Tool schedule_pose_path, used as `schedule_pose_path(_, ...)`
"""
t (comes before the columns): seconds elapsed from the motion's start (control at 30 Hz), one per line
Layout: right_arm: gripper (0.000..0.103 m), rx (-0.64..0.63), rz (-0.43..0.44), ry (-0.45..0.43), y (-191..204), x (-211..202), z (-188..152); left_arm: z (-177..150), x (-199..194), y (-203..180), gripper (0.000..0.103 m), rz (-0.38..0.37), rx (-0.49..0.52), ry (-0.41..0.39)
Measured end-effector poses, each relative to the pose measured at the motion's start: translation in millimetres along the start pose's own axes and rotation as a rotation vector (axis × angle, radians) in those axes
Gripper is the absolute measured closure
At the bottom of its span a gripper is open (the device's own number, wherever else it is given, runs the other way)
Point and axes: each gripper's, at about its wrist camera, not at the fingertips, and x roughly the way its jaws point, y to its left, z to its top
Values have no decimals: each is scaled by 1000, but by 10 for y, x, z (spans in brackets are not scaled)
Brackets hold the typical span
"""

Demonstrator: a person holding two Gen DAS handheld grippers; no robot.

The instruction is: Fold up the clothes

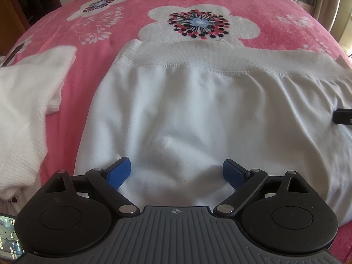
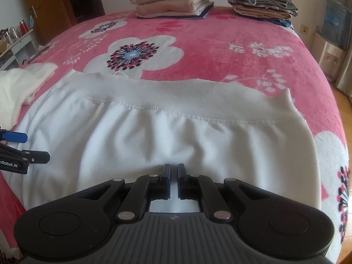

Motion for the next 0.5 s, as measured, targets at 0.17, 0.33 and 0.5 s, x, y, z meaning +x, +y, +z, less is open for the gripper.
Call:
schedule_pose_path(0.17,98,-32,15,-11,146,69,54,-8,-3,12,9,-2,-3,-1)
schedule_pose_path(0.33,98,-67,59,-21,341,148,102,-24,2,31,7,-5,-8,-1)
schedule_pose_path(0.5,98,-154,105,-10,655,223,77,-24,6,48,6,-9,-15,-2)
